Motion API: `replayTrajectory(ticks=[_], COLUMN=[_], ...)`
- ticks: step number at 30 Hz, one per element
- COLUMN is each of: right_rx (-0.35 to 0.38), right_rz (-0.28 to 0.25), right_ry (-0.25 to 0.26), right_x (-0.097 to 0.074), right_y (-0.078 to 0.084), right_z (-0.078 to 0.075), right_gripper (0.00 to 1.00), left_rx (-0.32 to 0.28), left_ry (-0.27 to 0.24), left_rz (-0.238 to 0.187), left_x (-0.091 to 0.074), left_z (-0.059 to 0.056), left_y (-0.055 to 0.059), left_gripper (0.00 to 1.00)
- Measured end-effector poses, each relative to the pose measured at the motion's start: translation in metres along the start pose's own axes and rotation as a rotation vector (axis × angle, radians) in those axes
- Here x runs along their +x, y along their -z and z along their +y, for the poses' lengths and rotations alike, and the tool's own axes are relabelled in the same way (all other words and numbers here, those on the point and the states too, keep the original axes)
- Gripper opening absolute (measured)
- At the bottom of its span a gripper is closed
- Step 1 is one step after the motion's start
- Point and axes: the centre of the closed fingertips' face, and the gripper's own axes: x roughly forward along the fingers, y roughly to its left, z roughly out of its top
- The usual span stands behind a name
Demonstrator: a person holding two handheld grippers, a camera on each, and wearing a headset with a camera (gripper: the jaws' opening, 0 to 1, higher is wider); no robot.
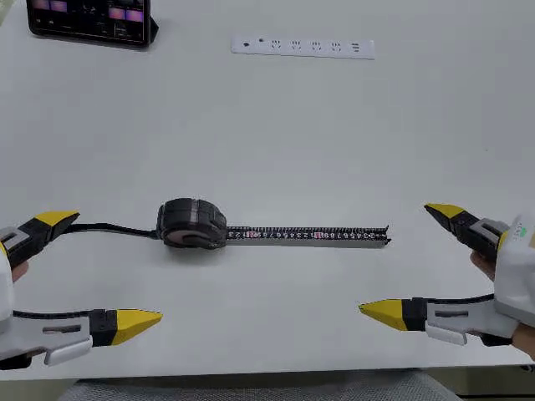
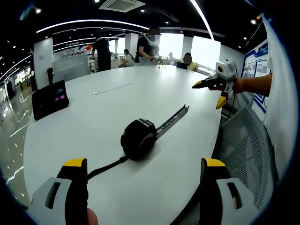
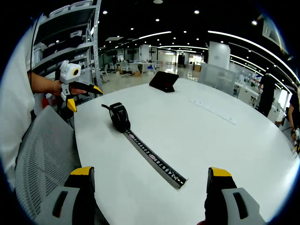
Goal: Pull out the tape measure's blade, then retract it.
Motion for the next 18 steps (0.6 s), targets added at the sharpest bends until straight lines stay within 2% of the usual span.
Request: replayTrajectory(ticks=[10,18], right_rx=[0.018,0.061], right_rz=[-0.025,-0.071], right_ry=[0.011,0.029], right_x=[-0.0011,-0.0028], right_y=[0.0034,-0.0005], right_z=[0.0036,0.0031], right_gripper=[0.99,0.99], left_rx=[-0.025,-0.041], left_ry=[-0.014,-0.031], left_rz=[-0.008,-0.024], left_x=[-0.0018,-0.0046], left_z=[-0.0032,-0.0015], left_y=[0.0067,0.0055], left_gripper=[0.99,0.99])
